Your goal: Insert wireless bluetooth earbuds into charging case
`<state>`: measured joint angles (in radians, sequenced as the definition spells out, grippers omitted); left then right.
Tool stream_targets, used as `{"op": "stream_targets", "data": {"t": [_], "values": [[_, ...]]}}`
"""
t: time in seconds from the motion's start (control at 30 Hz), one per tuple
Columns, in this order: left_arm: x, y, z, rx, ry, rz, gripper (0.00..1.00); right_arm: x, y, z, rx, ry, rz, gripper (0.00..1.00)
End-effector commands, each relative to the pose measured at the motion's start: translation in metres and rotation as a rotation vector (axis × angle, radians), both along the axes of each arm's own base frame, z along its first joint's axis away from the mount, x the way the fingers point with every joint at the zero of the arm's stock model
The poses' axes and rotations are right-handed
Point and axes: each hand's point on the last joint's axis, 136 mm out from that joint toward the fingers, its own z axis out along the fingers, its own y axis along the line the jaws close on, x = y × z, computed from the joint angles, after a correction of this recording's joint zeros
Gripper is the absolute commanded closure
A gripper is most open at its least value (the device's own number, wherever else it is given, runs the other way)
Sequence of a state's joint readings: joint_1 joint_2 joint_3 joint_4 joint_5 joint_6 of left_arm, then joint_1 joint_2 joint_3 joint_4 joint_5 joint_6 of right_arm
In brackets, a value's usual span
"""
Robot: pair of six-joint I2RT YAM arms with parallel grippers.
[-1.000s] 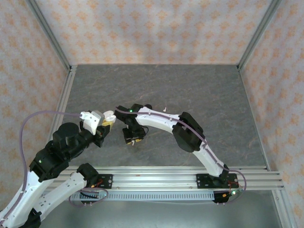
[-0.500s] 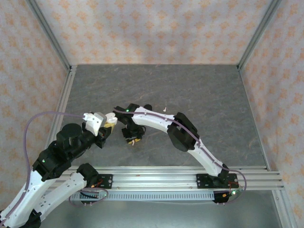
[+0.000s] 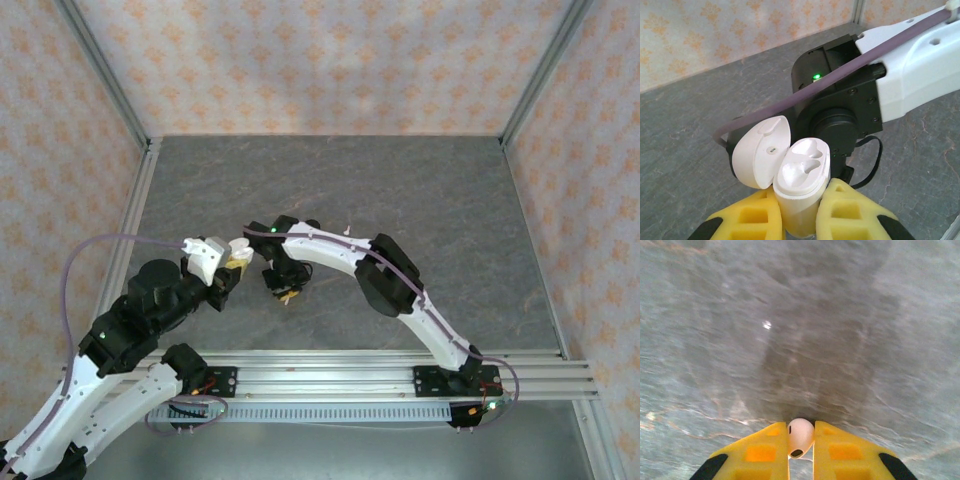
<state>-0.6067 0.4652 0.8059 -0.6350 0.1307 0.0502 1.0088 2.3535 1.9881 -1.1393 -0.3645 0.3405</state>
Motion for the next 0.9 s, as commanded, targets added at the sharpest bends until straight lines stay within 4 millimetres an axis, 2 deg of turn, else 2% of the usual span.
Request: {"op": "stream_targets", "data": {"t": [0.0,0.17,0.33,0.63,0.87], "values": [[0.004,-0.005,0.008,-0.049,-0.024,-0.005,1.00,0.017,-0.024,0.022,-0.017,-0.098,0.024,0.87],[0.007,-0.012,0.015,-0.090,-0.038,-0.020,1.00,0.034,-0.040,0.049,0.036,-0.218,0.017,0.91],[0.012,-0.026,0.025,-0.127,-0.050,-0.062,1.00,0.047,-0.056,0.092,0.112,-0.369,0.011,0.94],[0.028,-0.062,0.055,-0.214,-0.090,-0.176,1.00,0.067,-0.087,0.205,0.268,-0.752,0.001,0.94],[0.041,-0.076,0.080,-0.293,-0.153,-0.201,1.00,0.061,-0.110,0.297,0.448,-1.007,-0.010,0.93]]}}
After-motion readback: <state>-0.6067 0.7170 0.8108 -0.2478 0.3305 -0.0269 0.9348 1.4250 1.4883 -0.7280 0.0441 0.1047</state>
